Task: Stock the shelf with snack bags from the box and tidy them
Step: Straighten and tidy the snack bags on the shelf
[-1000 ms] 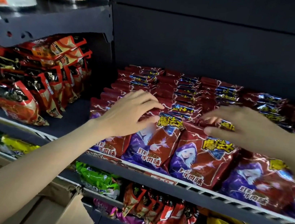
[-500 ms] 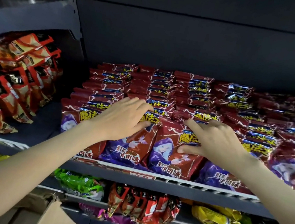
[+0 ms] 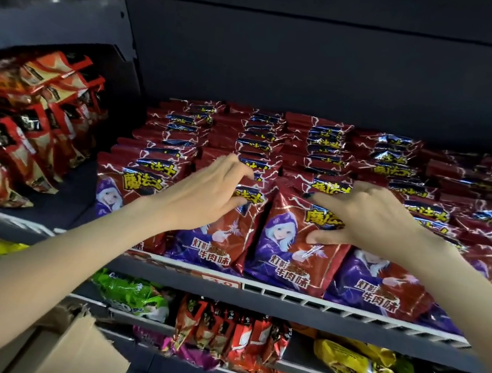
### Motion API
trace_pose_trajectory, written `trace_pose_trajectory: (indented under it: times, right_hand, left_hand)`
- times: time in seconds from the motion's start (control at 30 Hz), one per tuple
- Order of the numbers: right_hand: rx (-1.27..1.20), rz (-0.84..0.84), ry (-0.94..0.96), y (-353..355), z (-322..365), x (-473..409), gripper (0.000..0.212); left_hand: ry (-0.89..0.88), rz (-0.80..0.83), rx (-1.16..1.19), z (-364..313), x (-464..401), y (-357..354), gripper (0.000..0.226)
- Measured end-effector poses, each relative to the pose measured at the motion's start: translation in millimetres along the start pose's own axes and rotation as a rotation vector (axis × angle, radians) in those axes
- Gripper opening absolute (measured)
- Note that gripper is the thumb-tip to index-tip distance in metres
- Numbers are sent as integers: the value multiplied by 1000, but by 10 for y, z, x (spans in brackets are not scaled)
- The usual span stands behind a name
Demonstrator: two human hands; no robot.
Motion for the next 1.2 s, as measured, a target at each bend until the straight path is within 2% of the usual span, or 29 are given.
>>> trace_pose_trajectory:
  times: [0.17, 0.3, 0.4, 0.53, 0.63, 0.7, 0.77, 0.9, 1.0, 1.2]
  right_hand:
    - [39, -41, 145, -97, 133, -95, 57]
    - [-18, -16, 101, -138, 61, 58, 56]
    - [-10, -25, 85, -109, -26, 119, 59]
    - [36, -49, 131, -64, 56, 51, 59]
    - [19, -32, 133, -48, 114, 2, 63]
    - [-49, -7, 68, 1, 51, 63, 70]
    - [-255, -20, -54, 84, -90, 165, 70]
    - [-542, -2, -222, -22, -321, 297, 43]
    - [-579, -20, -275, -11, -373, 287, 29]
    - [-530, -72, -295, 20, -466, 275, 31]
  left_hand:
    - [22, -9, 18, 11, 48, -11, 45]
    - [38, 15, -79, 69, 13, 0, 48]
    - [38, -52, -162, 99, -7, 97, 52]
    - [-84, -227, -63, -187, 0, 255, 50]
    - [-203, -134, -87, -519, -103, 80, 65]
    - [-231, -66, -141, -638, -167, -80, 72]
    - [-213, -29, -191, -655, -209, -194, 76]
    - [-192, -81, -263, -667, -265, -238, 80]
    - [-165, -80, -261, -690, -300, -256, 91]
    - [-112, 12, -190, -701, -295, -328, 100]
Point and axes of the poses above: each hand's wrist, its own x-axis away from the middle knuckle, its own y-axis out of the back of the hand, z = x × y, the point moved 8 cm from there along -x, towards the middle knuckle, and after that the axes turned 4 degrees about y, right-handed, at the moved point
